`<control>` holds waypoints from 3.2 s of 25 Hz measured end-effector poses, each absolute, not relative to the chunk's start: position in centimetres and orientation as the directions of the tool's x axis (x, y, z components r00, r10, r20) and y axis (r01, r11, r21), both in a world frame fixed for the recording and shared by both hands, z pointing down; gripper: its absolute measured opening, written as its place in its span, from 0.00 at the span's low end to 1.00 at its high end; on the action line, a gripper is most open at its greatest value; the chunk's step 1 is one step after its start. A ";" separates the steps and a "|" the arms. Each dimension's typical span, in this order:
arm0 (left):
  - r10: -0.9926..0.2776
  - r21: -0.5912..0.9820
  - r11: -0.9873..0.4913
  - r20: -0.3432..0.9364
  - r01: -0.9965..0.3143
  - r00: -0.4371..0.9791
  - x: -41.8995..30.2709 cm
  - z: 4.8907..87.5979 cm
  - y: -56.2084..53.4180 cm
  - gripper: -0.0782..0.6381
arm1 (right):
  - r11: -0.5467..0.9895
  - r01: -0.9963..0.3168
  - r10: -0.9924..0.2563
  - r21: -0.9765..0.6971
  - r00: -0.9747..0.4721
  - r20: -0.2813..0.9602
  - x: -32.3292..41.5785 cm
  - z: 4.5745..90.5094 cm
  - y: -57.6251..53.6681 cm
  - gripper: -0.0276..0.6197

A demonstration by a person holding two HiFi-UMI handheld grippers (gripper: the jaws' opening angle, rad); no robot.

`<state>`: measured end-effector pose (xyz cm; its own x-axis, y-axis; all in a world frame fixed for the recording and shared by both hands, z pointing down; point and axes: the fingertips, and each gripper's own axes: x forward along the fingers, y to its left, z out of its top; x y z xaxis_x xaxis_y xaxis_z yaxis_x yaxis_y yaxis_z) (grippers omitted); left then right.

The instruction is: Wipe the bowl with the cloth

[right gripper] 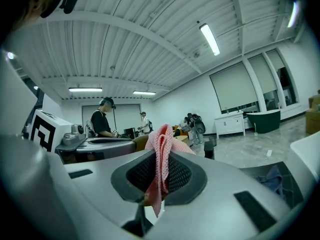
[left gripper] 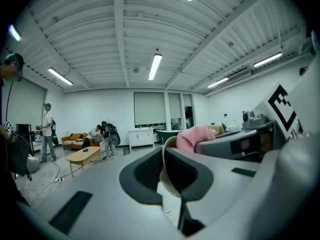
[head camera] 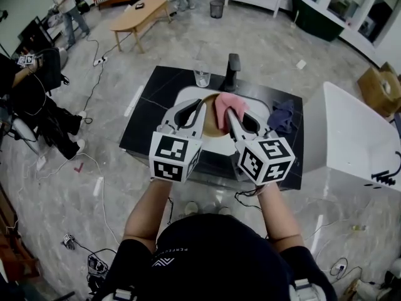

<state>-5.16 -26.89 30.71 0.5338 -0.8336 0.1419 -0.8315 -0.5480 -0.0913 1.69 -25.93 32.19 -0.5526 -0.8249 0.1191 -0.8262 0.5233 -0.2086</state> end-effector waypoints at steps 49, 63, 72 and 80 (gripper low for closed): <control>-0.815 -0.151 -0.577 0.168 -0.803 0.555 -3.3 32.3 -25.8 0.14 | 0.785 -0.586 -0.596 0.200 -0.627 0.503 -2.7 38.4 -21.8 0.12; -0.788 -0.105 -0.607 0.208 -0.788 0.579 -3.6 34.0 -25.3 0.14 | 0.662 -0.685 -0.707 0.305 -0.434 0.559 0.3 39.8 -23.9 0.12; -0.757 -0.064 -0.639 0.232 -0.767 0.611 -2.6 35.0 -25.1 0.14 | 0.614 -0.700 -0.758 0.365 -0.395 0.519 0.8 38.7 -24.7 0.12; -0.822 -0.043 -0.547 0.217 -0.836 0.527 -5.4 35.5 -26.9 0.13 | 0.643 -0.699 -0.745 0.313 -0.477 0.466 0.1 37.1 -23.8 0.12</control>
